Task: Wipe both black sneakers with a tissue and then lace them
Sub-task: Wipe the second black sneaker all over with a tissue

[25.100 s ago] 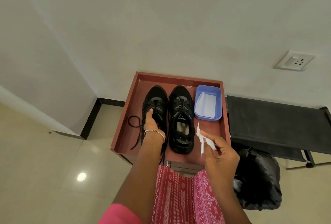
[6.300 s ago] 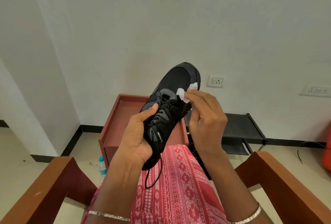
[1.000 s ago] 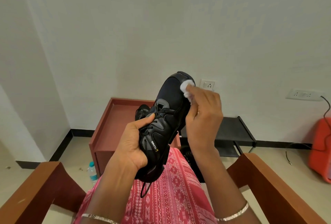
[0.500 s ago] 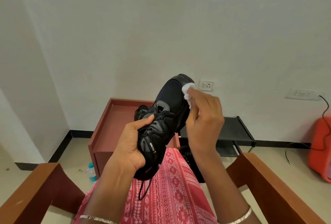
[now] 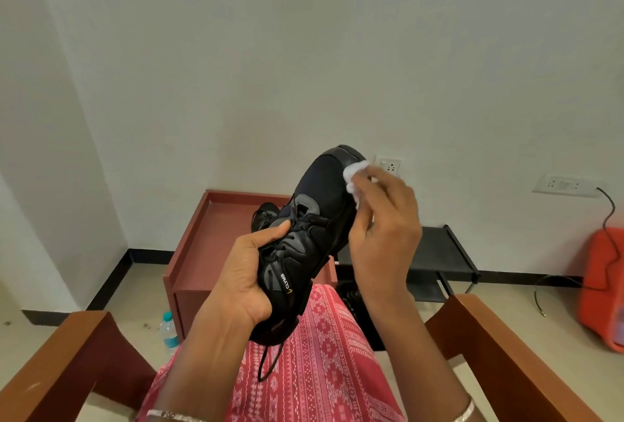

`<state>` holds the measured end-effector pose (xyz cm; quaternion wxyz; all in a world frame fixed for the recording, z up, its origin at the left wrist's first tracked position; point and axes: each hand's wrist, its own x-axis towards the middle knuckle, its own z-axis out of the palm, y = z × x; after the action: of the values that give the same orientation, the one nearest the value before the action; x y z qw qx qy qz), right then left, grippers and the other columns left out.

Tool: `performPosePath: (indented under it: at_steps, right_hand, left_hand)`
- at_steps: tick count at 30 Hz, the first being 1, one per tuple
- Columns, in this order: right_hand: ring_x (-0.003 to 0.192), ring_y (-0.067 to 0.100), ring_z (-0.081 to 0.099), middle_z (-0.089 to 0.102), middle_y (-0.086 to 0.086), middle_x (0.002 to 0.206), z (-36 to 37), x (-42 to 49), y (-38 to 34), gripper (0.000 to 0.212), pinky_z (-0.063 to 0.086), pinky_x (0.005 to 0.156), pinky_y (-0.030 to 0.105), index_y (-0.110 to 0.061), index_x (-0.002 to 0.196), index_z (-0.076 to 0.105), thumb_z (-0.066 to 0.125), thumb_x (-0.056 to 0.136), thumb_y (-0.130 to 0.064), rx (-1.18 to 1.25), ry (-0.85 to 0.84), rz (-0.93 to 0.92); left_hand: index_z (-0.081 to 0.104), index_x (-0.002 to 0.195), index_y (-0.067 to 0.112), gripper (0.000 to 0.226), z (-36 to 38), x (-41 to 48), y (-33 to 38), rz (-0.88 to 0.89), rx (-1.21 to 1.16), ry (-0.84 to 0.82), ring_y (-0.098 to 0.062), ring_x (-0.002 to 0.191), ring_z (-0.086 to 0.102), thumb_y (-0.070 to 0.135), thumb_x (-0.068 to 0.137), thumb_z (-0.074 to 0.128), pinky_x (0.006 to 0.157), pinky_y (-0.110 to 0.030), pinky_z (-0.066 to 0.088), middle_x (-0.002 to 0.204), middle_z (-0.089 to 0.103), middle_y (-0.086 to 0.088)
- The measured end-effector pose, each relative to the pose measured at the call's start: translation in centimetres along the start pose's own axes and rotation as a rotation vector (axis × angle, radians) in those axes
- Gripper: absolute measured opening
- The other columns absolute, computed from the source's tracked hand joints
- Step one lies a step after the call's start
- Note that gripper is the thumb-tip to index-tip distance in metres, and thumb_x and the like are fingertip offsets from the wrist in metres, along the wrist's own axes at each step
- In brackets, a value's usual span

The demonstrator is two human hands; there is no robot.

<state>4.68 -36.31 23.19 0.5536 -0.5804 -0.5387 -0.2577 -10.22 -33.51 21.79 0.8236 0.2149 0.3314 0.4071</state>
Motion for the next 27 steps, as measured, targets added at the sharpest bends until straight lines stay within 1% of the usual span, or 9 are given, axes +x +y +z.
performPosePath:
  at_steps: [2,7,9,12,16,20,22,25,27]
  right_hand:
    - [0.107,0.020,0.059,0.070,0.009,0.117,0.3,0.7,0.0,0.030,0.048,0.093,0.020,-0.006,0.116,0.073,0.056,0.091,-0.009,-0.025,0.029,-0.011]
    - [0.101,0.017,0.057,0.072,0.010,0.107,0.3,-3.4,-0.4,0.028,0.049,0.090,0.021,-0.001,0.113,0.072,0.065,0.086,0.001,-0.007,-0.012,-0.084]
    - [0.100,0.019,0.059,0.072,0.012,0.104,0.2,-5.1,-0.5,0.028,0.047,0.094,0.019,0.000,0.111,0.073,0.068,0.084,0.005,-0.013,-0.033,-0.094]
    - [0.100,0.019,0.061,0.073,0.011,0.102,0.2,-3.8,0.0,0.025,0.046,0.093,0.017,-0.001,0.109,0.073,0.063,0.087,0.001,-0.015,-0.040,-0.094]
    - [0.100,0.022,0.060,0.072,0.005,0.109,0.3,0.7,0.3,0.031,0.046,0.090,0.019,-0.007,0.113,0.073,0.066,0.087,0.007,-0.029,-0.004,-0.070]
    - [0.105,0.018,0.055,0.071,0.000,0.115,0.6,1.7,0.4,0.035,0.041,0.093,0.012,-0.012,0.118,0.072,0.057,0.091,0.002,-0.035,0.006,-0.036]
    - [0.104,0.017,0.053,0.071,0.003,0.113,0.5,-0.1,0.2,0.033,0.039,0.094,0.009,-0.010,0.119,0.071,0.057,0.091,0.001,-0.021,0.007,-0.037]
    - [0.103,0.019,0.058,0.071,0.008,0.113,0.4,-4.3,-0.6,0.041,0.046,0.093,0.017,-0.005,0.120,0.070,0.071,0.082,0.012,-0.003,-0.032,-0.055]
    - [0.104,0.020,0.059,0.071,0.010,0.113,0.3,-5.3,-0.8,0.042,0.050,0.093,0.022,-0.003,0.118,0.070,0.073,0.079,0.013,0.000,-0.037,-0.076]
  left_hand:
    - [0.081,0.077,0.006,0.015,0.1,-0.1,0.0,0.002,0.008,-0.013,-0.030,0.068,0.072,0.015,0.081,0.069,0.082,-0.042,0.055,0.087,0.075,-0.014]
    - [0.080,0.089,0.006,0.018,-0.5,-0.1,0.5,-0.020,-0.015,0.008,-0.033,0.077,0.070,0.020,0.082,0.071,0.100,-0.048,0.047,0.094,0.074,-0.015]
    - [0.080,0.090,0.006,0.020,-0.7,0.0,0.6,-0.031,-0.019,0.006,-0.033,0.078,0.070,0.022,0.083,0.071,0.101,-0.047,0.046,0.094,0.074,-0.015]
    - [0.081,0.086,0.006,0.018,-0.6,0.1,0.6,-0.019,-0.002,0.005,-0.032,0.073,0.071,0.020,0.083,0.070,0.097,-0.046,0.049,0.090,0.075,-0.015]
    - [0.077,0.097,0.004,0.020,-0.5,-0.1,0.6,-0.006,0.020,0.014,-0.030,0.070,0.072,0.013,0.079,0.071,0.072,-0.036,0.059,0.092,0.075,-0.016]
    - [0.075,0.100,0.002,0.019,-0.2,-0.3,0.4,-0.002,0.000,-0.003,-0.028,0.067,0.073,0.009,0.083,0.068,0.061,-0.032,0.061,0.089,0.075,-0.016]
    - [0.075,0.101,0.003,0.021,-0.3,-0.3,0.5,0.002,-0.009,-0.002,-0.029,0.067,0.073,0.010,0.082,0.068,0.061,-0.033,0.061,0.089,0.075,-0.016]
    - [0.076,0.107,0.004,0.028,-0.4,-0.1,0.5,-0.017,-0.021,-0.004,-0.031,0.075,0.072,0.015,0.082,0.070,0.074,-0.036,0.059,0.097,0.075,-0.016]
    - [0.077,0.104,0.003,0.027,-0.5,-0.1,0.4,-0.026,-0.019,-0.014,-0.032,0.076,0.071,0.016,0.082,0.070,0.077,-0.037,0.057,0.097,0.075,-0.017]
